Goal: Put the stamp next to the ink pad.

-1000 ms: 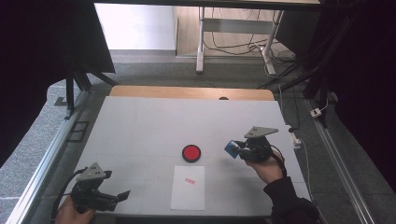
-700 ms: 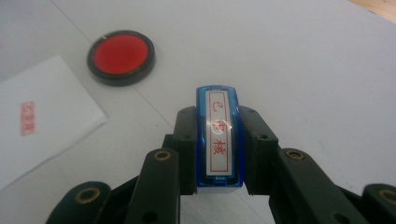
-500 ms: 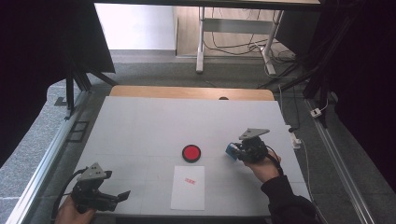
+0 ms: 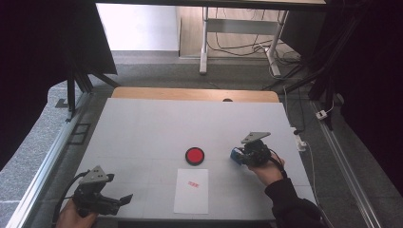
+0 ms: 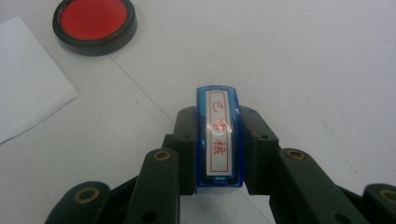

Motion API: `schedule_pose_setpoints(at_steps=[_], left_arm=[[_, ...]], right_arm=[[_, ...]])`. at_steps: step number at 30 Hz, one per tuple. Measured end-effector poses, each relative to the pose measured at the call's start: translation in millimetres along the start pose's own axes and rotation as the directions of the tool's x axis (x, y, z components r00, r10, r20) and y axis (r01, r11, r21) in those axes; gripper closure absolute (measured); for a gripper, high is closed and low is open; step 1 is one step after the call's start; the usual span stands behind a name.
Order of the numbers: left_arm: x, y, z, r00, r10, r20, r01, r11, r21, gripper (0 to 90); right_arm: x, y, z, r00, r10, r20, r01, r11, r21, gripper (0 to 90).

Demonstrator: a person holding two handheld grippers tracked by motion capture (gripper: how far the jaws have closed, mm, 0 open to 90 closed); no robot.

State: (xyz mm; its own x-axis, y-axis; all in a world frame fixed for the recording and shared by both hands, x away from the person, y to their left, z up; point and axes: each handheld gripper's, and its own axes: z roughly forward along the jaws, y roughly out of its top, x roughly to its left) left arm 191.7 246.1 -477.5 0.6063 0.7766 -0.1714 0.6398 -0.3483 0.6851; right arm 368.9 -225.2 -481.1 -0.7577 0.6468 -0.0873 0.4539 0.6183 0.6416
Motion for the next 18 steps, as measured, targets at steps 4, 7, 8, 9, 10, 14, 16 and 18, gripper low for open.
schedule_pose_setpoints(at_steps=[4, 7, 8, 9, 10, 14, 16, 18], left_arm=[[0.0, 0.0, 0.0, 1.0, 0.001, 0.002, -0.001, 1.0, 0.0, 0.6], [-0.1, 0.0, 0.1, 1.0, 0.002, 0.0, -0.002, 1.0, 0.0, 0.6], [-0.1, 0.0, 0.1, 1.0, 0.003, 0.002, -0.003, 1.0, 0.001, 0.6], [-0.2, 0.1, 0.1, 1.0, 0.003, 0.0, -0.003, 1.0, 0.002, 0.6], [-0.3, 0.0, 0.1, 1.0, 0.003, 0.0, -0.003, 1.0, 0.002, 0.6], [-0.1, -0.1, -0.1, 1.0, 0.003, 0.002, -0.003, 1.0, 0.0, 0.6], [-0.2, -0.1, 0.0, 1.0, 0.003, 0.001, -0.003, 1.0, 0.0, 0.6], [-0.2, -0.1, -0.1, 1.0, 0.005, 0.001, -0.005, 1.0, 0.001, 0.6]], right_arm=[[-0.1, -1.3, 3.2, 1.0, -0.007, 0.0, 0.007, 1.0, 0.013, 70.1], [-0.6, -1.5, 3.0, 1.0, 0.002, 0.0, -0.002, 1.0, 0.016, 68.4], [-0.9, -1.6, 3.1, 1.0, 0.005, 0.002, -0.005, 1.0, 0.017, 67.0], [-1.2, -1.9, 3.5, 1.0, 0.008, -0.002, -0.008, 1.0, 0.014, 66.0], [-1.3, -2.0, 3.6, 0.9999, 0.012, -0.005, -0.012, 1.0, 0.013, 65.3], [-0.5, -1.3, 3.0, 0.9998, 0.02, -0.005, -0.02, 1.0, 0.007, 64.0], [-0.2, -0.9, 2.4, 0.9998, 0.021, 0.0, -0.021, 1.0, 0.008, 62.5], [-0.4, -0.6, 1.6, 0.9998, 0.02, 0.004, -0.02, 1.0, -0.001, 60.8]])
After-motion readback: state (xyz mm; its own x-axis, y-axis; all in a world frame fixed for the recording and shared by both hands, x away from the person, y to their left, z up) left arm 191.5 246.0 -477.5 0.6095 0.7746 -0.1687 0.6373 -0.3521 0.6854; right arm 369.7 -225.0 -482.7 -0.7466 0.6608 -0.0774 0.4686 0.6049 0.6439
